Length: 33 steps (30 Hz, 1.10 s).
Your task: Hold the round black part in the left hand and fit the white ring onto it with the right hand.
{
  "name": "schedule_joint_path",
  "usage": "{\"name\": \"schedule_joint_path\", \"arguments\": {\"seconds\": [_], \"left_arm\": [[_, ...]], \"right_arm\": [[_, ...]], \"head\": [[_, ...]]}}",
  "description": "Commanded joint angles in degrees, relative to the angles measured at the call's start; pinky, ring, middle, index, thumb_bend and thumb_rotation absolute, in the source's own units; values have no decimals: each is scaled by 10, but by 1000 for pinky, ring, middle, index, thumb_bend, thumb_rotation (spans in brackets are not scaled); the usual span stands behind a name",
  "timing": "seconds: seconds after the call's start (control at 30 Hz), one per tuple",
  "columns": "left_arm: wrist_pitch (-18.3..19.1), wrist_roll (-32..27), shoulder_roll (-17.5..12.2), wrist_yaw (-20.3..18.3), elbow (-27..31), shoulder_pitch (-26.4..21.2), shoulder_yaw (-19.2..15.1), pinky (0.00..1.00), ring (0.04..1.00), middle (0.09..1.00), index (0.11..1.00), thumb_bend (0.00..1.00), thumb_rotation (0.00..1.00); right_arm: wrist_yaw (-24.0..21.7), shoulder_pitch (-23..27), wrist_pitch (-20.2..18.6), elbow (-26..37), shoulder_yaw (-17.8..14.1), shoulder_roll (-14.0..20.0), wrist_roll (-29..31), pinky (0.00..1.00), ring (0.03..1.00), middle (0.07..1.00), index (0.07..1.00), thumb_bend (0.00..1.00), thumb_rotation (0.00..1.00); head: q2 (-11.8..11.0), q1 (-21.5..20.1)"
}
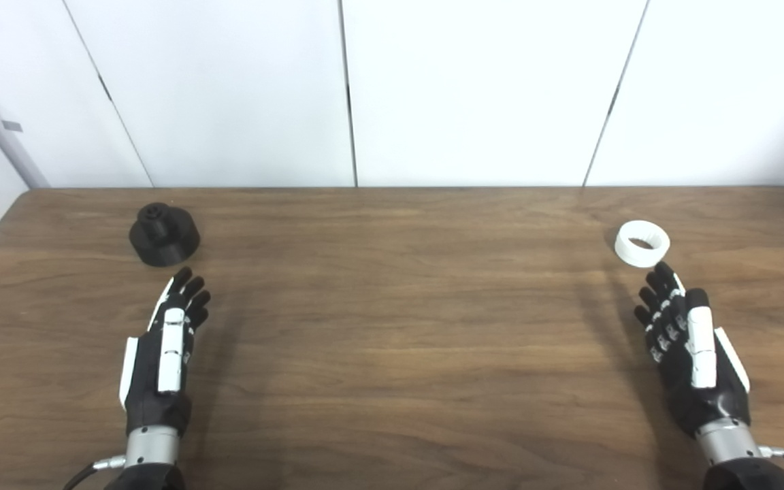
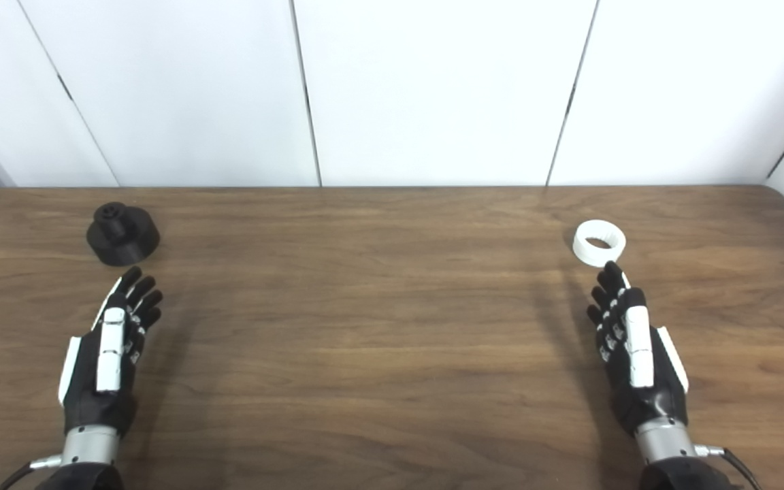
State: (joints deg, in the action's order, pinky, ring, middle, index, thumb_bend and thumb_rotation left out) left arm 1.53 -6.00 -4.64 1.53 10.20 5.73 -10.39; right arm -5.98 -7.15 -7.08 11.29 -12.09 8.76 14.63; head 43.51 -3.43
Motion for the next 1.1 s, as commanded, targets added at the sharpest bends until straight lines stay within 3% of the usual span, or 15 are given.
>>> {"name": "schedule_joint_path", "arguments": {"seconds": [0.0,0.6,0.77,0.9,1.07], "left_arm": [[-13,3,-4,2,16,-15,-1,925,903,919,930,470,910],[-12,1,-4,0,21,-13,1,927,906,922,938,471,903],[-19,6,1,1,19,-11,5,914,903,922,936,465,907],[-24,21,7,4,17,-6,14,916,898,918,939,484,909],[-37,27,16,3,13,0,25,952,907,929,946,500,914]], "right_arm": [[-2,13,17,19,-3,8,5,999,1000,1000,994,549,1000],[-4,12,20,19,-2,13,0,1000,1000,1000,991,552,1000],[-7,10,22,14,-3,17,2,1000,1000,1000,997,562,1000],[-9,6,25,12,-6,26,2,1000,1000,1000,996,564,1000],[-20,4,34,2,-11,35,15,1000,1000,1000,1000,573,1000]], "head": [[1,0],[-1,8],[-12,44],[-33,95],[-53,125]]}}
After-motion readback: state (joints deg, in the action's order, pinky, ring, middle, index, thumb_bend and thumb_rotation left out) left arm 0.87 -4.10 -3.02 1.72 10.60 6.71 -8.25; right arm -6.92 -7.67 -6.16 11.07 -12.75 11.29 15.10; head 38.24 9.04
